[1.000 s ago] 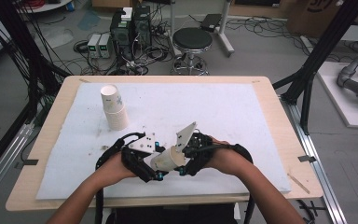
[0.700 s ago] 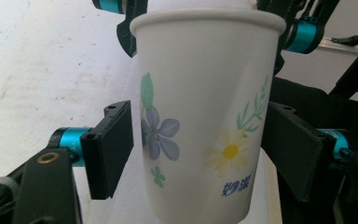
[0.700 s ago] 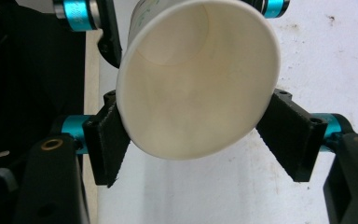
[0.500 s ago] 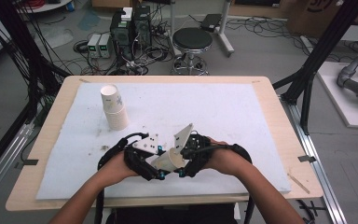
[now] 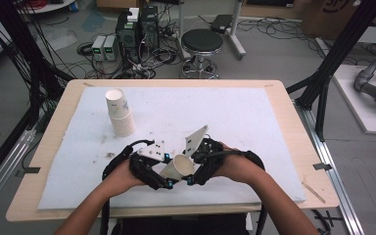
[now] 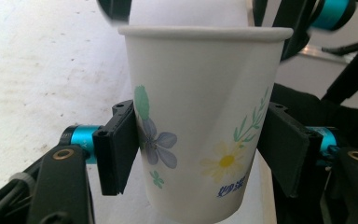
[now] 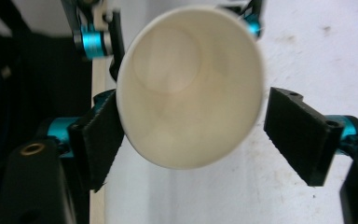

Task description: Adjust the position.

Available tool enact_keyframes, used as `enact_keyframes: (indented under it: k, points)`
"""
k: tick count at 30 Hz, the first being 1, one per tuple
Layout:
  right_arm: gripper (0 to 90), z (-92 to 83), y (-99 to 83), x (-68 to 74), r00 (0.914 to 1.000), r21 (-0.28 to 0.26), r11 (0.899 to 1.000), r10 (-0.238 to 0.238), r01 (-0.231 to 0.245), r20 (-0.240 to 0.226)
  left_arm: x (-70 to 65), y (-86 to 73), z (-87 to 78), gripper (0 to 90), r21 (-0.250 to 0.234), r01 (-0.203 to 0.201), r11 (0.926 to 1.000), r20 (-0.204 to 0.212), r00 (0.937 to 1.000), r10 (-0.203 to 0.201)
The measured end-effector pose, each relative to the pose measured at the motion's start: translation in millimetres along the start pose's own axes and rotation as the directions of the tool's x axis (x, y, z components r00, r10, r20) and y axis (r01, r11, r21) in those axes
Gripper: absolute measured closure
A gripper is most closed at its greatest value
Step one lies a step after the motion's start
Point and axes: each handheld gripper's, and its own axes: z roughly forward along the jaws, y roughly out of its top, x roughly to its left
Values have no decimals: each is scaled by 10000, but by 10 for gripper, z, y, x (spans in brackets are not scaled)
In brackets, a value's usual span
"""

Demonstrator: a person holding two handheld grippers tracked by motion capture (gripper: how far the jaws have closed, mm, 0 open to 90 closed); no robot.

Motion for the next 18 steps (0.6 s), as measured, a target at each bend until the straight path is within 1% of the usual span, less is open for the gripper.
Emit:
enact_keyframes:
  k: [2,3,5,7,10,13,14,15,18]
  points:
    - [210,-62,-41,-27,9996,-526,9982,284,-283,7,15,-54,-17,316,-292,189,9994,-119,9997,-192]
    - [210,-94,-68,-31,9989,-793,9957,477,-473,27,23,-83,-31,314,-502,264,9984,-214,9994,-275]
    - [210,-154,-127,-46,9970,-1309,9886,768,-750,91,36,-146,-54,313,-971,572,9936,-327,9976,-606]
    - [210,-206,-197,-54,9939,-1770,9786,1089,-1047,146,49,-208,-82,312,-1301,709,9890,-505,9957,-780]
    - [210,-278,-321,-66,9867,-2366,9605,1587,-1462,347,63,-300,-132,308,-1871,906,9782,-840,9906,-1078]
    - [210,-330,-462,-69,9764,-2836,9410,2087,-1847,563,81,-394,-188,305,-2320,996,9676,-1198,9842,-1300]
    - [210,-340,-510,-69,9728,-2955,9349,2237,-1965,609,86,-426,-205,304,-2503,1034,9626,-1329,9812,-1400]
    - [210,-346,-559,-66,9683,-3045,9292,2405,-2095,678,90,-455,-229,304,-2629,1040,9592,-1463,9784,-1461]
    - [210,-338,-699,-58,9563,-3225,9153,2808,-2413,817,100,-537,-292,304,-3074,1075,9455,-1807,9689,-1689]
